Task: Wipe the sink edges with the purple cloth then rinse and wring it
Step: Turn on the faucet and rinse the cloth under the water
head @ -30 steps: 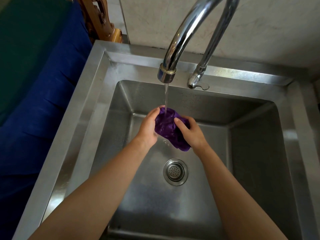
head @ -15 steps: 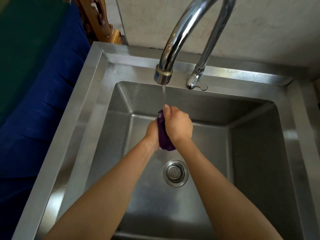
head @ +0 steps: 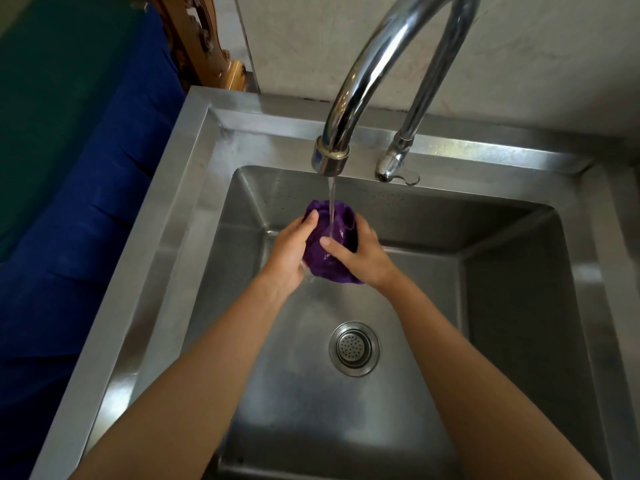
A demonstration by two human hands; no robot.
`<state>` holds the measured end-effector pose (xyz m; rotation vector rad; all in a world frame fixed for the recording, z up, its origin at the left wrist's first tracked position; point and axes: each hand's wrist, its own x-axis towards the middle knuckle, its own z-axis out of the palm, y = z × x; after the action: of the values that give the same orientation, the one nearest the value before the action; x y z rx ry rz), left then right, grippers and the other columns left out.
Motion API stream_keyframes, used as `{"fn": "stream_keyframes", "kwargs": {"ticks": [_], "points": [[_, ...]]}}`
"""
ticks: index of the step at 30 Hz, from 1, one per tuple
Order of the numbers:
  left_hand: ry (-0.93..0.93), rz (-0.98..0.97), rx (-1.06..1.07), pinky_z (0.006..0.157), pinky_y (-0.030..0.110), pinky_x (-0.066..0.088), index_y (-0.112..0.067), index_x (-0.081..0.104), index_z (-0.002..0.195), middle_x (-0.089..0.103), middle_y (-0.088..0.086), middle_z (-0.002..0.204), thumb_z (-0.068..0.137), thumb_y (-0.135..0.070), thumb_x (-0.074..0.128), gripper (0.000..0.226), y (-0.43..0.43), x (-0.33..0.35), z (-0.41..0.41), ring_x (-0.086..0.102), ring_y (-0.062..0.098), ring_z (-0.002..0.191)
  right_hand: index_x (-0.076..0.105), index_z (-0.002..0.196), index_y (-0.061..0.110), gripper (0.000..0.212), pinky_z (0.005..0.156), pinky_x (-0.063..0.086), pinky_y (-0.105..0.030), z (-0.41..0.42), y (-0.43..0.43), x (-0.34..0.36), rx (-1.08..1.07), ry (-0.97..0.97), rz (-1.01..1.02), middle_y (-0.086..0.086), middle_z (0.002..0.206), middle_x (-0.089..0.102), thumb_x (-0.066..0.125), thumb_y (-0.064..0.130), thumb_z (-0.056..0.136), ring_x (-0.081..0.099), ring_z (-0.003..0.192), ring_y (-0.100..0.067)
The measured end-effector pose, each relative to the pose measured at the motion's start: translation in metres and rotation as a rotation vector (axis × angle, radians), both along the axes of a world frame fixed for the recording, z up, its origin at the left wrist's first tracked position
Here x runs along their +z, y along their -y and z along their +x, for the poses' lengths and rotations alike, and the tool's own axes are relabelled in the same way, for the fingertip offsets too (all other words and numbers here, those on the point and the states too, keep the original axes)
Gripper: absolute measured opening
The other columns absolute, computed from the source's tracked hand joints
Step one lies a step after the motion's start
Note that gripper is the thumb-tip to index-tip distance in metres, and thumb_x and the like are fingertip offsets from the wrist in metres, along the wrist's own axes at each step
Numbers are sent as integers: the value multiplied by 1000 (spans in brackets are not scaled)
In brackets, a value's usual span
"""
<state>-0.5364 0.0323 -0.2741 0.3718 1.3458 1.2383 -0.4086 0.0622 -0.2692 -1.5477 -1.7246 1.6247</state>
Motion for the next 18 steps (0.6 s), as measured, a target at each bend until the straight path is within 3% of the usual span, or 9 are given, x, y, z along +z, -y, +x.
{"fn": "stream_keyframes", "kwargs": {"ticks": [1, 3, 5, 7, 9, 11, 14, 16, 18], "points": [[-8, 4, -17, 63, 25, 56, -17, 65, 94, 74, -1, 79, 94, -23, 51, 16, 0, 2, -1, 70, 13, 75, 39, 132, 33, 81, 103, 43, -45, 3, -2, -5, 19, -9, -7, -3, 129, 50, 66, 68, 64, 48, 122, -22], [-70, -1, -16, 72, 32, 55, -18, 65, 92, 71, 2, 85, 93, -27, 53, 16, -3, 5, -3, 67, 17, 81, 47, 126, 30, 57, 103, 44, -44, 9, -4, -1, 19, -84, 1, 2, 120, 57, 69, 48, 76, 53, 117, -19], [-135, -8, -6, 76, 34, 53, -20, 64, 90, 69, 2, 86, 93, -30, 53, 16, -5, 7, -5, 65, 17, 81, 52, 126, 23, 38, 100, 46, -40, 17, -6, 2, 14, -163, -36, 5, 109, 61, 60, 19, 89, 58, 107, -16], [-182, -16, -16, 82, 37, 50, -20, 63, 87, 67, 1, 85, 93, -30, 52, 16, -6, 6, -5, 63, 17, 82, 55, 125, 17, 32, 98, 49, -43, 23, -8, 1, -9, -204, -96, 1, 102, 64, 48, 10, 95, 61, 99, -19], [-212, -18, -18, 86, 38, 48, -22, 62, 83, 66, 0, 84, 93, -32, 52, 17, -7, 7, -2, 61, 17, 83, 57, 122, 13, 31, 98, 48, -47, 24, -10, 0, -101, -184, -144, -5, 100, 64, 37, 9, 98, 62, 95, -22], [-224, -31, 0, 86, 37, 48, -25, 62, 81, 66, -2, 84, 93, -35, 51, 19, -7, 9, 3, 62, 18, 85, 54, 123, 15, 31, 97, 48, -48, 26, -10, 0, -184, -190, -168, -8, 109, 65, 33, 21, 101, 63, 100, -25], [-247, 7, -16, 88, 39, 49, -27, 63, 80, 65, -2, 83, 93, -34, 52, 18, -7, 13, 13, 61, 19, 87, 44, 133, 24, 42, 96, 50, -38, 20, -5, 2, -72, -322, -228, 0, 123, 59, 35, 43, 97, 59, 112, -17], [-231, 60, -26, 91, 39, 49, -26, 63, 82, 66, -1, 84, 94, -28, 52, 17, -8, 17, 18, 62, 18, 87, 49, 127, 25, 35, 92, 51, -27, 13, -3, 3, 29, -350, -197, 4, 115, 61, 46, 36, 95, 61, 107, -9], [-235, 95, -30, 88, 34, 49, -26, 63, 84, 66, -1, 84, 95, -25, 50, 17, -9, 22, 17, 62, 15, 84, 57, 110, 22, 20, 81, 50, -21, 10, -5, 6, 6, -330, -121, 3, 98, 64, 55, 28, 91, 63, 88, -4]]}}
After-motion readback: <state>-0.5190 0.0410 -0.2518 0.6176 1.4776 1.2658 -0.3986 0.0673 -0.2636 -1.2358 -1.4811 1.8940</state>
